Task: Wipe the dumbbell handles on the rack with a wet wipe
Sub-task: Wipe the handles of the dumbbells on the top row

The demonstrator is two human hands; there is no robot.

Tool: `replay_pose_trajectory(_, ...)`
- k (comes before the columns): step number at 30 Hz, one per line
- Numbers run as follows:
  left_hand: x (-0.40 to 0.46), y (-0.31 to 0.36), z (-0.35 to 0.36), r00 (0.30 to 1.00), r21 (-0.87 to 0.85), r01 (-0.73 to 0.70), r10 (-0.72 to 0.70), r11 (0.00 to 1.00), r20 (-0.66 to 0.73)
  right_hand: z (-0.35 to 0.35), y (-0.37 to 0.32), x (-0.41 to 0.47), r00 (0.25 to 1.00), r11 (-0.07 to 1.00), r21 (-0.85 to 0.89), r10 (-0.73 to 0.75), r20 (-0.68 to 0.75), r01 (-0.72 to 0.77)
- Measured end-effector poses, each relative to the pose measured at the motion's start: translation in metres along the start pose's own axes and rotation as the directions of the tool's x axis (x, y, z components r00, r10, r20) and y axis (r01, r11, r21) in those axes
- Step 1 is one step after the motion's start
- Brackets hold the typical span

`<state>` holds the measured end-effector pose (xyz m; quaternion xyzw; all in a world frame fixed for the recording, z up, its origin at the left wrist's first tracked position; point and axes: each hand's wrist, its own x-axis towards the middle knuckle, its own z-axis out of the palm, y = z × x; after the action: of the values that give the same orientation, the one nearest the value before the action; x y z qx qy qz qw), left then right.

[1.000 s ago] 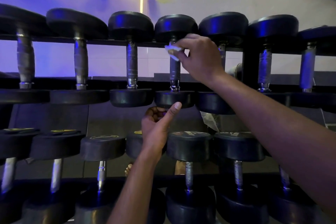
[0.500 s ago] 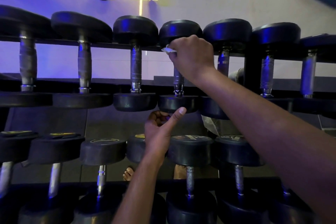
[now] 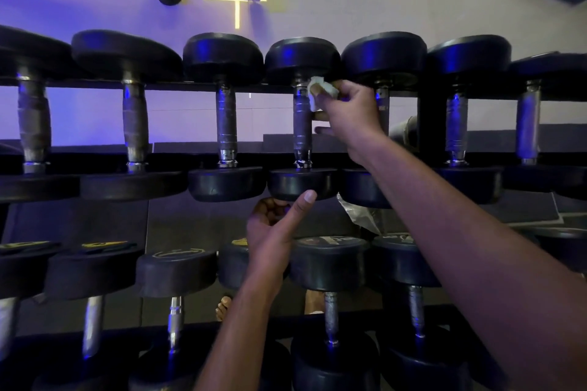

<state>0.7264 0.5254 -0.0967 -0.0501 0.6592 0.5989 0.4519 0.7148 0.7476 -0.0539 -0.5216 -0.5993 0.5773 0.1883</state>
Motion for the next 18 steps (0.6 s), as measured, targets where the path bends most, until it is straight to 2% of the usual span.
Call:
replay_pose_trajectory(2,-0.001,0.0,0.002,1.0,-0.01,-0.012,0.012,1.0,0.014,0.001,-0.003,0.003,0.985,0.979,0.127,0.15,0.086,-0.16)
replay_pose_trajectory(5,-0.002,0.0,0.005,1.0,-0.017,-0.028,0.028,0.999,0.007,0.004,-0.005,0.004,0.955,0.949,0.157,0.246,0.167,-0.272)
replay_pose_trajectory(8,-0.001,0.0,0.005,0.999,-0.026,-0.034,0.035,0.999,0.004,0.0,-0.008,0.004,0.957,0.944,0.206,0.218,0.189,-0.256)
replay_pose_trajectory(12,-0.002,0.0,0.003,0.999,-0.032,-0.039,0.039,0.999,0.002,-0.011,-0.006,-0.001,0.947,0.911,0.341,0.132,0.293,-0.233)
replay_pose_trajectory(16,-0.003,0.001,0.005,0.999,-0.036,-0.049,0.049,0.998,0.008,-0.006,-0.003,0.007,0.953,0.911,0.326,0.175,0.247,-0.252)
replay_pose_trajectory(18,-0.003,0.001,0.006,0.998,-0.043,-0.057,0.057,0.997,0.012,-0.003,-0.006,0.012,0.939,0.88,0.346,0.254,0.233,-0.324)
